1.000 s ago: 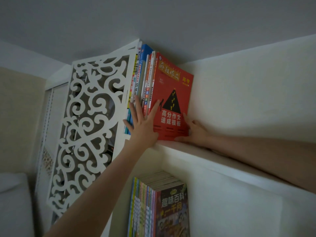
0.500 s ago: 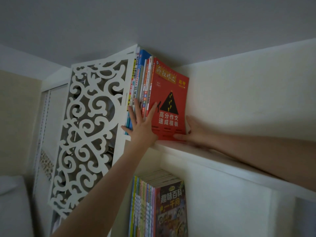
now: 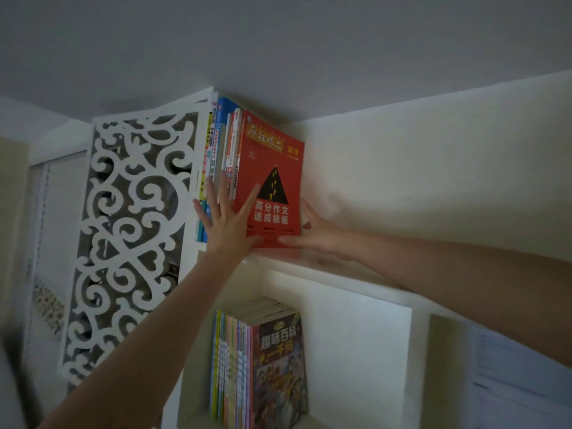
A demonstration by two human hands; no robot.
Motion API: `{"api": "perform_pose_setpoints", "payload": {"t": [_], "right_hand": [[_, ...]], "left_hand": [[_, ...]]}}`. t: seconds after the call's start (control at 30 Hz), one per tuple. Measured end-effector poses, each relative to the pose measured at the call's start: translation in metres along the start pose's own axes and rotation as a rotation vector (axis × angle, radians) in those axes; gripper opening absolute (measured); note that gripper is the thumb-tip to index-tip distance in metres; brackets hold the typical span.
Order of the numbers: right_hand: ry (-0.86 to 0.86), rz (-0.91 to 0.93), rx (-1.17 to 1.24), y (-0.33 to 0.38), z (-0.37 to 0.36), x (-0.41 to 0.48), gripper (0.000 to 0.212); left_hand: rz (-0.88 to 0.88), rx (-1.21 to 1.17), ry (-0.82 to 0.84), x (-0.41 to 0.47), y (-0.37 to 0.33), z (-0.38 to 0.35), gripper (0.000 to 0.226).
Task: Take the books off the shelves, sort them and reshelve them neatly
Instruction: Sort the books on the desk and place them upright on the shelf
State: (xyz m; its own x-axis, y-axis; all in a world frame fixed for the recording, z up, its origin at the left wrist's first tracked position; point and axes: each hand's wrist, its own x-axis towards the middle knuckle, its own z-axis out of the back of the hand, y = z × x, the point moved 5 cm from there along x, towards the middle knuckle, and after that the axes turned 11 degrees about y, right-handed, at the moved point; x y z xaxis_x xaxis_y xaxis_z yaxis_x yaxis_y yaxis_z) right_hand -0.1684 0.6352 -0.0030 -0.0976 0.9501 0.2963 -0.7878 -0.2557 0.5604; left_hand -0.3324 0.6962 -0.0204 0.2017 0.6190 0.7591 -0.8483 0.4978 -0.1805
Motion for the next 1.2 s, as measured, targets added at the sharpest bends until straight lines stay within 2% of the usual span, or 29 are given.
{"api": "perform_pose_setpoints", "payload": {"t": [0.07, 0.1, 0.27, 0.37, 0.47, 0.6, 0.7, 0.83, 0.97, 1.1, 1.2], "right_hand": [[-0.012, -0.004, 0.021, 0.008, 0.004, -0.018, 0.093], [-0.013, 0.006, 0.019, 0.014, 0.004, -0.025, 0.090], [-0.033, -0.052, 0.073, 0.016, 0.011, -0.048, 0.103], [-0.099, 0.008, 0.063, 0.030, 0.014, -0.085, 0.105], [-0.162, 0.077, 0.000, 0.037, 0.005, -0.143, 0.101], [-0.267, 0.172, -0.032, 0.033, -0.009, -0.242, 0.092], [-0.258, 0.080, -0.018, 0.005, -0.022, -0.318, 0.091], [-0.269, -0.182, 0.001, -0.059, -0.042, -0.417, 0.099], [-0.360, -0.405, 0.104, -0.112, -0.061, -0.509, 0.096], [-0.414, -0.624, 0.200, -0.151, -0.095, -0.598, 0.095], [-0.449, -0.791, 0.281, -0.182, -0.126, -0.662, 0.090]], "left_hand": [[-0.061, -0.010, -0.039, -0.007, -0.006, 0.005, 0.100], [-0.076, -0.038, -0.051, -0.010, -0.010, 0.007, 0.098], [-0.100, -0.296, -0.100, -0.036, -0.039, 0.026, 0.083], [-0.109, -0.533, -0.133, -0.072, -0.057, 0.041, 0.072], [-0.218, -0.837, -0.137, -0.137, -0.083, 0.058, 0.059], [-0.327, -0.976, -0.079, -0.219, -0.117, 0.072, 0.051], [-0.378, -1.066, -0.010, -0.270, -0.147, 0.071, 0.046], [-0.455, -1.137, 0.184, -0.342, -0.198, 0.047, 0.041], [-0.473, -1.172, 0.464, -0.409, -0.243, 0.001, 0.043], [-0.584, -1.075, 0.828, -0.489, -0.286, -0.051, 0.042], [-0.560, -0.997, 1.159, -0.549, -0.305, -0.100, 0.037]]}}
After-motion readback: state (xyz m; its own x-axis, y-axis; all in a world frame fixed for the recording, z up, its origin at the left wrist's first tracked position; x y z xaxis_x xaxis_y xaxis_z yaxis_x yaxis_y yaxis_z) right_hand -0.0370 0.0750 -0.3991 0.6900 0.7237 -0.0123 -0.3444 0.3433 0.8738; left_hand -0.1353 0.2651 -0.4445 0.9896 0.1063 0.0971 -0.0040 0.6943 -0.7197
